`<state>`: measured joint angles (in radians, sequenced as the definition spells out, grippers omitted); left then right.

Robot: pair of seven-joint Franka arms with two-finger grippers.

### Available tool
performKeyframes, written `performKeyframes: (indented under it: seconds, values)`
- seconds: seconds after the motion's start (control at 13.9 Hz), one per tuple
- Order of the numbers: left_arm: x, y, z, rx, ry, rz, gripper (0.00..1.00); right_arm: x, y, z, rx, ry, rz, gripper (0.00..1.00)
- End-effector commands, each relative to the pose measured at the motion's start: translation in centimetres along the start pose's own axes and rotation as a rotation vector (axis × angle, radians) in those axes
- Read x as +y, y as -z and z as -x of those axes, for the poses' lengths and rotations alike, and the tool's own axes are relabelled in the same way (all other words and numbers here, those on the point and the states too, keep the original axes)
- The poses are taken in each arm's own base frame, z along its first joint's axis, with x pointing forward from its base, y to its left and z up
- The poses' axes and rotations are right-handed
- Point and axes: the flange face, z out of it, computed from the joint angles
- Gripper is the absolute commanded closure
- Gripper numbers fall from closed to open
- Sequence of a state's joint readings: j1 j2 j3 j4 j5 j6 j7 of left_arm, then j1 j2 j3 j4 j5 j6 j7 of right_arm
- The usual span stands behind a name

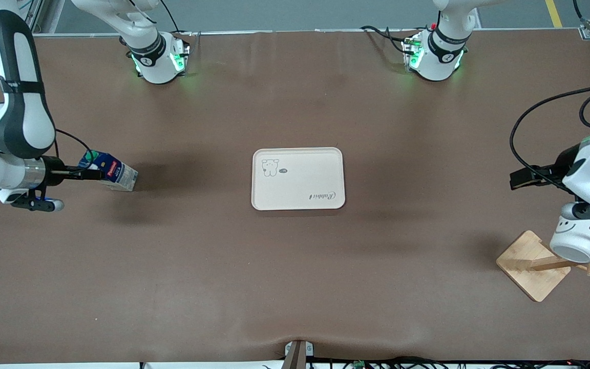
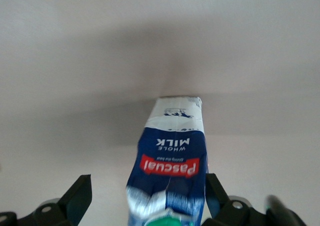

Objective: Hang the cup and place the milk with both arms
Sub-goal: 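Set the carton on the table while the left gripper hangs the mug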

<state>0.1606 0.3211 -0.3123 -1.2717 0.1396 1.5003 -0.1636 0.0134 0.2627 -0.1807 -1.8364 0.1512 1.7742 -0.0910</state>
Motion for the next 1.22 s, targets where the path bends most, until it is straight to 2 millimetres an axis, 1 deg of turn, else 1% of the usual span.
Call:
performKeyframes:
  seconds: [0.0, 0.07, 0.14, 0.22, 0.29, 0.36, 0.43, 0.57, 0.65, 0.72, 0.79, 0.86, 0.93, 1.0, 1.08, 1.15]
  values:
    - [0.1, 1.8, 2.9, 0.035, 0.051, -0.056, 0.0, -1.4, 8.1, 0.0, 0.074, 0.08, -0.012, 0.0]
    - [-1.1, 2.0, 3.1, 0.06, 0.13, -0.051, 0.0, -2.3, 11.0, -0.1, 0.056, 0.148, -0.016, 0.0]
    - [-1.4, 2.5, 3.5, 0.076, 0.159, -0.05, 0.0, -3.1, 13.6, 0.1, 0.048, 0.186, -0.018, 0.0]
    - [-1.2, 3.3, 4.2, 0.089, 0.157, -0.052, 0.0, -3.6, 16.0, 0.5, 0.07, 0.197, -0.016, 0.0]
    - [-1.2, 3.5, 4.7, 0.089, 0.151, -0.056, 0.0, -4.1, 18.6, 0.9, 0.129, 0.203, -0.011, 0.0]
    - [-0.9, 3.7, 5.8, 0.085, 0.142, -0.062, 0.0, -4.5, 21.0, 1.4, 0.182, 0.211, 0.005, 0.0]
    - [-0.3, 3.8, 7.1, 0.081, 0.121, -0.069, 0.0, -4.6, 22.7, 1.9, 0.218, 0.213, 0.014, 0.0]
    - [1.3, 4.0, 8.8, 0.081, 0.045, -0.079, 0.0, -5.1, 26.7, 3.2, 0.319, 0.229, 0.024, 0.0]
    - [1.7, 4.0, 9.0, 0.079, -0.004, -0.082, 0.0, -6.2, 26.9, 3.5, 0.323, 0.25, 0.021, 0.0]
    - [1.7, 4.0, 9.1, 0.079, -0.035, -0.082, 0.0, -7.3, 27.3, 4.3, 0.318, 0.265, 0.029, 0.0]
    - [1.2, 4.1, 9.0, 0.078, -0.042, -0.076, 0.0, -10.5, 26.7, 6.0, 0.279, 0.303, 0.098, 0.0]
    - [0.3, 4.0, 8.9, 0.073, -0.046, -0.049, 0.0, -11.7, 26.6, 8.1, 0.262, 0.315, 0.169, 0.0]
    - [-1.6, 4.0, 8.8, 0.067, -0.067, 0.008, 0.0, -12.2, 25.6, 9.6, 0.225, 0.333, 0.189, 0.0]
    - [-2.1, 4.5, 9.1, 0.077, -0.139, 0.025, 0.0, -11.7, 24.7, 11.6, 0.191, 0.331, 0.181, 0.0]
    - [-1.9, 4.8, 9.3, 0.081, -0.179, 0.023, 0.0, -9.2, 22.4, 12.5, 0.147, 0.301, 0.146, 0.0]
    - [-1.9, 4.9, 9.4, 0.078, -0.171, 0.024, 0.0, -5.8, 21.4, 12.8, 0.202, 0.264, 0.113, 0.0]
